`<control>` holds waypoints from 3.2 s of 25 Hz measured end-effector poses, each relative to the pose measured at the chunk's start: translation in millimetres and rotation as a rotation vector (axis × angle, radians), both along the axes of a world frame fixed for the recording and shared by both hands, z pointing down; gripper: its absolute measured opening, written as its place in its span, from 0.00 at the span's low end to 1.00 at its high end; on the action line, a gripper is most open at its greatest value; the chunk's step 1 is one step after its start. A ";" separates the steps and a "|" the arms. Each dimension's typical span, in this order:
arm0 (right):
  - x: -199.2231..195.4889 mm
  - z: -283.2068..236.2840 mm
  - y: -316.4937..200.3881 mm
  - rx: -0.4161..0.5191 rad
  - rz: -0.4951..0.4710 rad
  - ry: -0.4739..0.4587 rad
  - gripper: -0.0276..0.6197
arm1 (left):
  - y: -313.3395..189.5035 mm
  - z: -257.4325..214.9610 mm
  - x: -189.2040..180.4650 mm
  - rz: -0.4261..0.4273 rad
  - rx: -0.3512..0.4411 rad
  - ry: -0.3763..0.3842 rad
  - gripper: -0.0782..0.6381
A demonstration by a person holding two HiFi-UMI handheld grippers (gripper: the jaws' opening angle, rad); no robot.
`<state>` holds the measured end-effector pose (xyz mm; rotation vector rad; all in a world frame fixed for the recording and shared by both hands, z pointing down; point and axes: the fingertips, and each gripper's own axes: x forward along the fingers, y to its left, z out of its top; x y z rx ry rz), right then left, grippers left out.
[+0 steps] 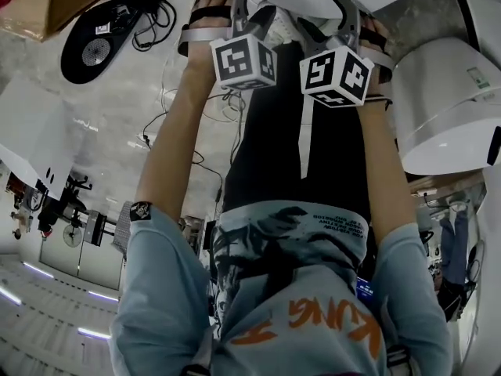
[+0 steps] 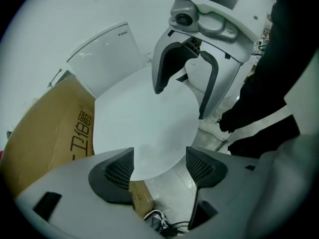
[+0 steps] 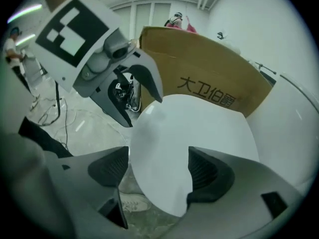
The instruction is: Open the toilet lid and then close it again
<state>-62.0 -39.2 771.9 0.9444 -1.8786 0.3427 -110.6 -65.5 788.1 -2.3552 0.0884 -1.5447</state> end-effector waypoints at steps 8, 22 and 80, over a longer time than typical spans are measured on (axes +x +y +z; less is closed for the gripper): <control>-0.5 48.1 7.0 -0.029 -0.108 0.215 0.72 | 1.7 26.6 -1.7 0.128 0.075 -0.086 0.60; -9.2 41.8 18.0 -0.138 -0.185 0.151 0.48 | 5.4 17.5 4.6 0.186 0.081 -0.099 0.60; 282.9 -356.2 -102.2 0.433 0.328 0.270 0.13 | -134.5 -378.9 314.7 0.589 0.487 0.179 0.33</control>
